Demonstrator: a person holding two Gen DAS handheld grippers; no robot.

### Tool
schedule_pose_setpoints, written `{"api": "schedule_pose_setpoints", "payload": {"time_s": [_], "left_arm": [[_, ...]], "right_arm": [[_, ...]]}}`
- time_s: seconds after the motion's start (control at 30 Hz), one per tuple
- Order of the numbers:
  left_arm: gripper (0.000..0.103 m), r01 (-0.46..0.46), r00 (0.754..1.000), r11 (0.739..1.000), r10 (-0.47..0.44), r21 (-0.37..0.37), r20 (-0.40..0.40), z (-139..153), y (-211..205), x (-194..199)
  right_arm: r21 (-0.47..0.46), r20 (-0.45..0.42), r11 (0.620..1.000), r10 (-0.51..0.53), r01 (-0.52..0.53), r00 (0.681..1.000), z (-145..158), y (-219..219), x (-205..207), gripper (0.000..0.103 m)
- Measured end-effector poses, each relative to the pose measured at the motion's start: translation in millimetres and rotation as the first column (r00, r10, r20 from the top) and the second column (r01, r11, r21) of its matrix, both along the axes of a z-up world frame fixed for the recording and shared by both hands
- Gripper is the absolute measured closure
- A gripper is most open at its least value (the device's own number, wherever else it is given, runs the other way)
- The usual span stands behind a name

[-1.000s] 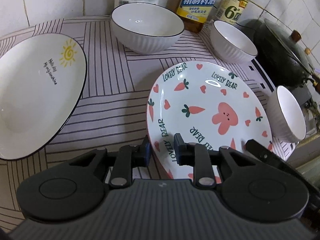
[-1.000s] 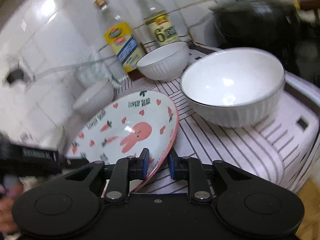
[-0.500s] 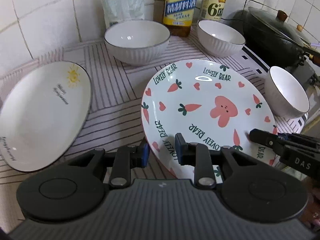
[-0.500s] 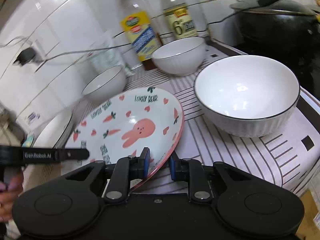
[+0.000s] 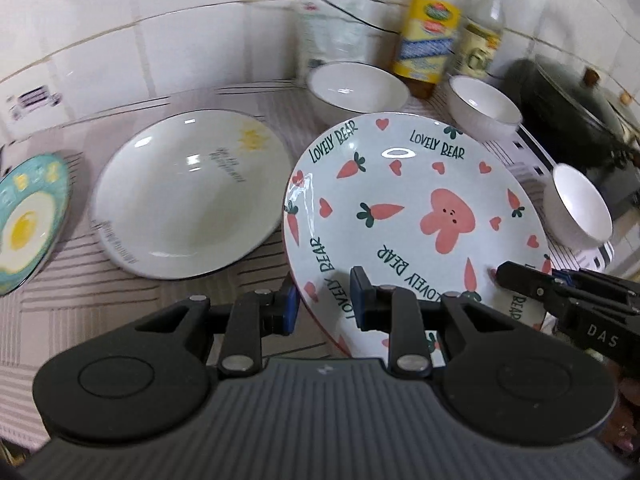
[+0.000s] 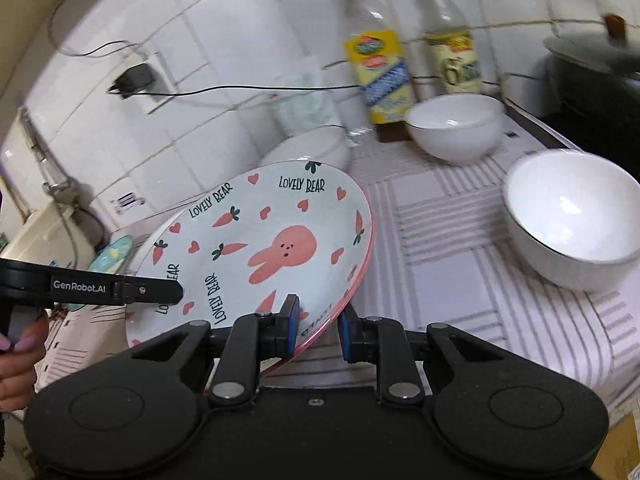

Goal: Organize plates and bowls
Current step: 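Lift the bunny plate with both grippers and carry it over the sun plate, then lower the bunny plate onto the sun plate and open both grippers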

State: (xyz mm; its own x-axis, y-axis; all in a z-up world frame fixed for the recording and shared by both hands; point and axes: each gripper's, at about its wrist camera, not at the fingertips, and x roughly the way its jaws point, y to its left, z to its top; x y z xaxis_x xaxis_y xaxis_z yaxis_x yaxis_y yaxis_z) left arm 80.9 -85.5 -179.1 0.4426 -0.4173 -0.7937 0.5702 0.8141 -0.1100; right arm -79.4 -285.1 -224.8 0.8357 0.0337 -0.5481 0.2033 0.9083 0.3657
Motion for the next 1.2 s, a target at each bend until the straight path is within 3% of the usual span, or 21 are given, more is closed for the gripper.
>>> {"api": "schedule_pose_setpoints", "payload": {"time_s": [0.3,0.43,0.77,1.2], "left_arm": [[0.079,-0.174,0.985,0.984,0.174,-0.028,-0.002,10.9,58.2,15.0],[0.078,-0.258,0.965,0.965,0.256,-0.038,-0.053,3.6,82.0,32.4],[0.076,-0.391,0.913,0.920,0.386,-0.012,-0.135,-9.8,109.9,73.2],[0.075,-0.436,0.881,0.900,0.433,0.027,-0.192,-25.8,111.7,105.5]], "right_arm": [[-0.037,0.022,0.988,0.151,-0.150,0.988,19.0,37.9,41.4,0.078],[-0.014,0.010,0.975,0.221,-0.221,0.975,19.0,51.0,68.5,0.078],[-0.056,-0.029,0.944,0.323,-0.325,0.946,15.2,87.8,130.9,0.078],[-0.084,-0.115,0.936,0.331,-0.341,0.937,6.2,107.2,179.0,0.076]]}}
